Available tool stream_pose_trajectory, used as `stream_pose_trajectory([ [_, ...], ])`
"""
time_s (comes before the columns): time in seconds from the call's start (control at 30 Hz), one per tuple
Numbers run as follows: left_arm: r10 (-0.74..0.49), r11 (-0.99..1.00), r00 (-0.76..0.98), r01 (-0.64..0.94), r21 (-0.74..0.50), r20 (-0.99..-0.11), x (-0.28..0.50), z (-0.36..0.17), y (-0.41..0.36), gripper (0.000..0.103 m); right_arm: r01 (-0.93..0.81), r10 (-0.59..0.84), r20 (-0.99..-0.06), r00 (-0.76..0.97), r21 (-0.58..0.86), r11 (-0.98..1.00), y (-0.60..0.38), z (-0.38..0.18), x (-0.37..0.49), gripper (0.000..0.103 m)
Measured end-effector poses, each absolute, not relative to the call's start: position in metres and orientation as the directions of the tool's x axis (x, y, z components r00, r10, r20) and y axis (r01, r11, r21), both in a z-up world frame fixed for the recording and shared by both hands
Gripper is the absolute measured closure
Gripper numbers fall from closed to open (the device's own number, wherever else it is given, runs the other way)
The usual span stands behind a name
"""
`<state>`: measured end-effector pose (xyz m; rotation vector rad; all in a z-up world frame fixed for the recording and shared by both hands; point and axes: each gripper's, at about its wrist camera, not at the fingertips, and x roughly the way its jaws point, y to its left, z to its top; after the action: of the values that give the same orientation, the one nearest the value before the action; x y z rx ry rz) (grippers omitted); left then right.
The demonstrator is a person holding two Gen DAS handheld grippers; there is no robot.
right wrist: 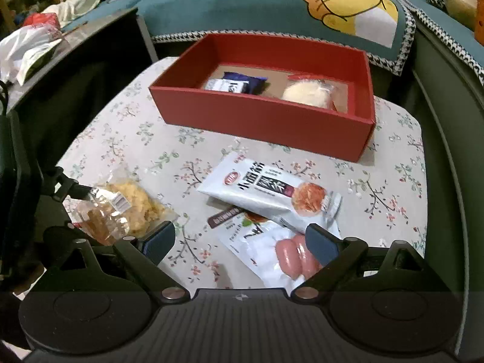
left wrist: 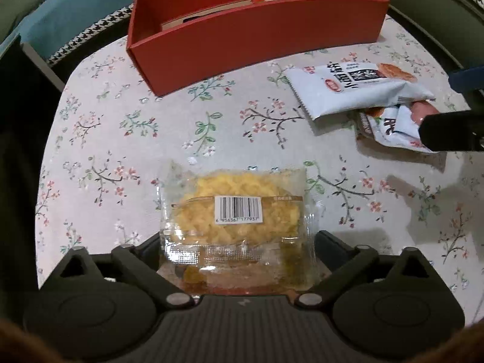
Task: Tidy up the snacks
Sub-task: 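Lower the right tool onto the white spicy-strip packet and close on it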
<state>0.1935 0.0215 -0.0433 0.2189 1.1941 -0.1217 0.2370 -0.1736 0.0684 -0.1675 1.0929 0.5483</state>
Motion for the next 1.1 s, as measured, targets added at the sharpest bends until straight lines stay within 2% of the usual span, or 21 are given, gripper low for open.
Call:
stream_pose_trajectory([
  [0.37,-0.067,0.983,0.44,0.183,0.016,-0.895,0.185,-0.015,0.033,0.0,-0.462,0.311,-0.87,0.382,0.112,0.88,-0.192,0.068,0.252,0.016],
  [0.63,-0.137,0.987,0.449,0.134,-0.084,-0.883,0.189,-0.001,0.048,0.0,-0.452,0.283,-0.869,0.406,0.078,0.889,-0.2,0.067,0.273,0.016],
  [0.8,-0.186,0.981,0.44,0.129,-0.143,-0.879,0.192,0.001,0.048,0.0,-0.522,0.297,-0.883,0.364,0.071,0.85,-0.188,0.053,0.283,0.016],
  [1.1,-0.188,0.981,0.403,0.119,-0.152,-0.896,0.2,-0.009,0.046,0.0,-0.567,0.354,-0.889,0.288,0.14,0.812,-0.168,0.023,0.318,0.016],
])
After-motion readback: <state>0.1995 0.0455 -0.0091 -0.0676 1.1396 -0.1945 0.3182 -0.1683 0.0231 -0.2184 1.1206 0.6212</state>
